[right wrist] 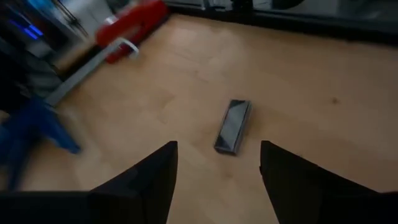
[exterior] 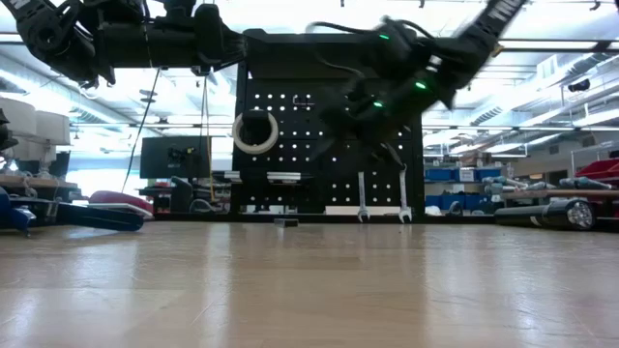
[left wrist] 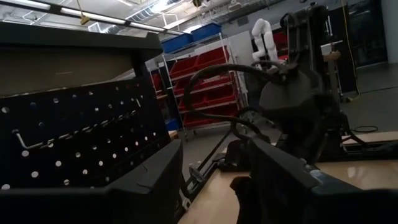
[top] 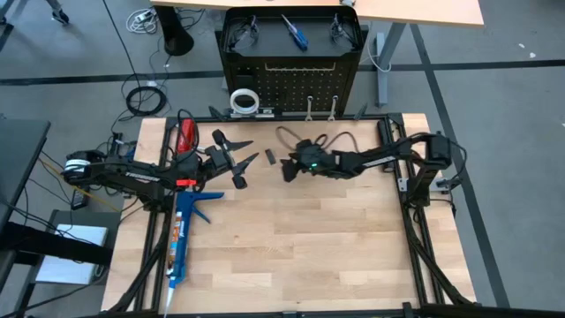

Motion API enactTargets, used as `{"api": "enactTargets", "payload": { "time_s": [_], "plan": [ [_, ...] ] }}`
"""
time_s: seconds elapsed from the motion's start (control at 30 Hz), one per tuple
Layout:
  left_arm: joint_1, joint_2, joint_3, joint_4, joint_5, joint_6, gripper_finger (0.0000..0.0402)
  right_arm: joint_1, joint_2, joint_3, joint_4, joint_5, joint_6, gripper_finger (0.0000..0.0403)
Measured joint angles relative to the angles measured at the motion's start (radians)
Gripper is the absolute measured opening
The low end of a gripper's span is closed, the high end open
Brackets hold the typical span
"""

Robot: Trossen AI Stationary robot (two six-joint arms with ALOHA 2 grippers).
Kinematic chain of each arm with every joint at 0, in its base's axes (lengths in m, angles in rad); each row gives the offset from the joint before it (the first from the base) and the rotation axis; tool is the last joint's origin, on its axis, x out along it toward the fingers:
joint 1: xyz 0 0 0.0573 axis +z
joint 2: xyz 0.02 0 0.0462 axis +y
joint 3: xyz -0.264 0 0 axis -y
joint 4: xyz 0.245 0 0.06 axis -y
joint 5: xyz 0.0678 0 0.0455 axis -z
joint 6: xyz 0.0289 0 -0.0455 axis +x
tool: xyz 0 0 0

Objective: Hang tools onto peg board
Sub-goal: Put the black utility knife blade dispenser onto the black pegboard

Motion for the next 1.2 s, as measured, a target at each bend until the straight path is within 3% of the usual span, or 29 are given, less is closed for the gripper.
{"api": "enactTargets", "payload": {
  "time_s": [0.1, 0.33, 0.57, 0.77, 0.93, 1.2],
  "plan": [
    [-0.002, 0.0, 0.0, -0.005, 0.0, -0.004, 0.0193, 0.021, 0.066, 0.101, -0.083, 0.063, -0.078, 0.0232],
    [-0.003, 0.0, 0.0, -0.051, 0.031, -0.005, 0.0193, 0.02, 0.221, 0.247, -0.105, 0.02, -0.116, 0.0259],
    [-0.018, 0.0, 0.0, -0.055, 0.107, -0.035, 0.0193, 0.046, 0.33, 0.367, -0.201, 0.228, -0.066, 0.0272],
    [-0.028, 0.0, 0.0, -0.054, 0.108, -0.034, 0.0193, 0.031, 0.416, 0.442, -0.263, 0.173, -0.011, 0.0268],
    [-0.028, 0.001, -0.002, -0.067, 0.111, -0.035, 0.0193, 0.028, 0.475, 0.507, -0.341, 0.247, 0.012, 0.0268],
    [-0.028, 0.001, -0.002, -0.063, 0.111, -0.034, 0.0193, 0.01, 0.475, 0.509, -0.348, 0.25, -0.021, 0.0254]
  ]
}}
